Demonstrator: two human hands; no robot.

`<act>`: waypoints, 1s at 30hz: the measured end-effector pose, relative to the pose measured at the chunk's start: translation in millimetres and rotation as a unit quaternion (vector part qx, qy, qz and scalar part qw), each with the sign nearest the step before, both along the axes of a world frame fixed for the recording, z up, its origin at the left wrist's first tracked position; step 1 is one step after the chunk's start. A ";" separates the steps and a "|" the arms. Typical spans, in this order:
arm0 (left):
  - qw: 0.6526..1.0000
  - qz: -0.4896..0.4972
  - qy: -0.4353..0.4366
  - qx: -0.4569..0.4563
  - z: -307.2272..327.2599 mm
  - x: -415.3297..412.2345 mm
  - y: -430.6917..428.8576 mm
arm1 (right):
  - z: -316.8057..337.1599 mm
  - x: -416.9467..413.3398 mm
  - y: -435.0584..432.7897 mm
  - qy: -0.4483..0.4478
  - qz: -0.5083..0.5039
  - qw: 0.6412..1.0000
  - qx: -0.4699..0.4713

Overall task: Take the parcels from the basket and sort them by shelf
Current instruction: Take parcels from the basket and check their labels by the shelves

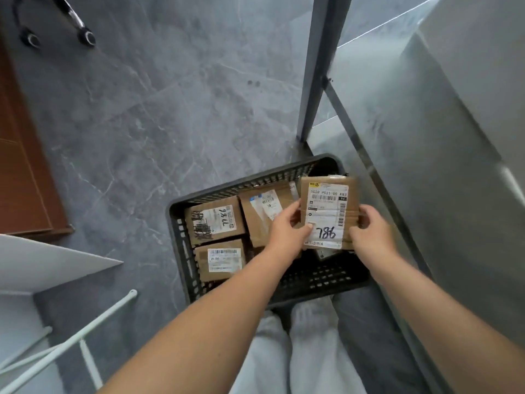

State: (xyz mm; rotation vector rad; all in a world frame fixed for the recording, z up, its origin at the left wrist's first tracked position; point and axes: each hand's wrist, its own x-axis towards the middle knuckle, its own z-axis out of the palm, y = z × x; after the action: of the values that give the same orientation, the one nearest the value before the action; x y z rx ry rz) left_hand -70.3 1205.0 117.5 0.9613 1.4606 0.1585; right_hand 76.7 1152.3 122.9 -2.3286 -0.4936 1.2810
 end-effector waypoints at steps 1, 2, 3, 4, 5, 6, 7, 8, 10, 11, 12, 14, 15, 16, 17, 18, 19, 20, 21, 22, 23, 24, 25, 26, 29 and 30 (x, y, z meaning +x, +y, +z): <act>1.000 -0.002 0.015 0.006 -14.7 3.0 0.3 | -13.6 1.0 2.9 0.003 0.011 1.000 -0.001; 0.999 -0.011 0.036 0.018 -28.2 5.7 1.5 | -26.2 1.5 5.2 0.008 0.020 1.000 -0.004; 0.997 -0.019 0.062 0.032 -40.2 8.5 3.4 | -37.7 1.6 7.4 0.013 0.029 0.999 -0.010; 0.995 -0.022 0.089 0.041 -50.5 10.7 6.0 | -48.1 1.3 9.0 0.013 0.040 0.999 -0.017; 0.993 -0.019 0.110 0.041 -60.8 11.7 8.4 | -57.2 0.0 10.1 0.010 0.051 0.998 -0.019; 0.991 -0.016 0.126 0.036 -70.2 11.6 9.6 | -65.0 -2.5 10.5 0.003 0.065 0.998 -0.018; 0.990 -0.016 0.138 0.030 -78.9 10.8 10.3 | -71.0 -5.5 11.0 -0.009 0.081 0.997 -0.011; 0.989 -0.022 0.147 0.028 -85.7 9.7 9.8 | -76.4 -8.5 12.0 -0.020 0.099 0.995 -0.003; 0.987 -0.034 0.157 0.021 -97.8 6.8 5.4 | -84.7 -13.8 15.5 -0.028 0.130 0.991 0.004; 0.987 -0.033 0.158 0.019 -102.0 6.1 3.7 | -89.0 -15.3 18.2 -0.031 0.141 0.989 0.004; 0.987 -0.028 0.156 0.018 -104.9 6.3 2.4 | -92.7 -16.6 21.4 -0.041 0.154 0.987 -0.001; 0.990 0.003 0.139 0.023 -108.3 11.6 4.0 | -100.0 -18.8 29.9 -0.068 0.172 0.983 -0.014; 0.991 0.025 0.131 0.027 -109.8 16.5 7.2 | -104.6 -20.1 34.7 -0.079 0.177 0.981 -0.014; 0.990 0.041 0.132 0.034 -111.2 22.1 11.1 | -110.2 -21.8 39.5 -0.088 0.181 0.979 -0.012; 0.989 0.049 0.137 0.043 -112.9 28.2 15.6 | -116.1 -23.1 43.7 -0.112 0.202 0.973 -0.010; 0.987 0.048 0.143 0.051 -114.0 34.5 19.5 | -123.0 -24.0 47.0 -0.160 0.242 0.957 -0.021; 0.986 0.042 0.149 0.058 -115.1 40.5 22.6 | -126.9 -25.0 49.1 -0.194 0.249 0.948 -0.025; 0.985 0.030 0.159 0.063 -116.1 45.4 24.3 | -132.9 -26.8 48.3 -0.200 0.221 0.954 -0.015; 0.984 0.016 0.168 0.063 -117.0 49.1 24.7 | -137.5 -27.8 45.9 -0.203 0.219 0.954 -0.005; 0.982 -0.002 0.177 0.058 -117.8 51.8 24.6 | -140.7 -29.4 45.2 -0.201 0.213 0.956 0.000; 0.981 -0.026 0.186 0.051 -118.5 53.3 24.0 | -144.0 -30.8 43.1 -0.209 0.221 0.953 -0.008; 0.978 -0.052 0.196 0.045 -120.0 54.3 23.8 | -147.8 -32.1 38.5 -0.218 0.233 0.948 -0.013; 0.974 -0.078 0.206 0.042 -121.9 53.7 23.7 | -151.5 -31.0 32.1 -0.232 0.261 0.937 -0.021; 0.972 -0.097 0.212 0.038 -124.2 53.5 24.2 | -153.1 -28.0 24.7 -0.223 0.281 0.933 -0.019; 0.974 -0.117 0.193 -0.006 -129.8 56.8 29.6 | -162.6 -24.9 10.8 -0.173 0.308 0.935 -0.007; 0.975 -0.112 0.191 -0.024 -130.7 58.8 31.6 | -161.3 -26.1 11.4 -0.153 0.306 0.939 -0.020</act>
State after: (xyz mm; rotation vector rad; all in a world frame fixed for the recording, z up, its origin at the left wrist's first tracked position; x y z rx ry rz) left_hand -11.5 1236.6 -13.1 1.1515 1.6812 -0.2392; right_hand 50.6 1163.8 -38.4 -2.5172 -1.3926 1.1658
